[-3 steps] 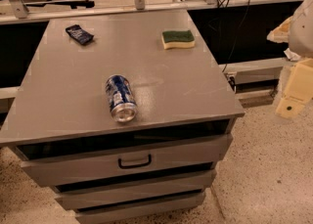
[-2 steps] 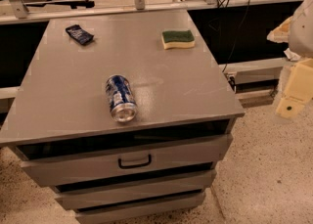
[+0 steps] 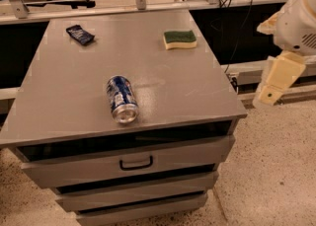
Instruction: Pick sponge
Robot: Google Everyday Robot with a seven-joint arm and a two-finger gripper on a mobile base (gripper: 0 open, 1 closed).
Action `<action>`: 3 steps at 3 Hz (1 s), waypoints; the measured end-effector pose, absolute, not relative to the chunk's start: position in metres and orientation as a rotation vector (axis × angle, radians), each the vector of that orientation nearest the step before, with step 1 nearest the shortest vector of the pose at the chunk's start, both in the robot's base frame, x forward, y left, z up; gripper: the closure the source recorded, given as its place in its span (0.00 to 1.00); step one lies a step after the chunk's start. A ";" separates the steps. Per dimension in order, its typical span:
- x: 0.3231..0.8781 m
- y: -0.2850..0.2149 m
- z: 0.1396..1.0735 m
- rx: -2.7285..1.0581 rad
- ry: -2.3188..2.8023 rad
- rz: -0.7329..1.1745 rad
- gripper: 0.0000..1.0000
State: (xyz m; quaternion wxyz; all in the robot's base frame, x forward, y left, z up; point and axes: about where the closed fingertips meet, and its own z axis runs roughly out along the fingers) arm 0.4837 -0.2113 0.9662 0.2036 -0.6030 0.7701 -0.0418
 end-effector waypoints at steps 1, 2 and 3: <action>0.560 -0.197 0.952 -1.617 2.043 -0.104 0.00; 0.632 -0.182 0.943 -1.549 1.959 -0.055 0.00; 0.695 -0.164 0.933 -1.481 1.895 0.025 0.00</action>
Offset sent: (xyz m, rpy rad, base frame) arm 0.2423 0.0449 -0.0289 0.2978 -0.2512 0.0353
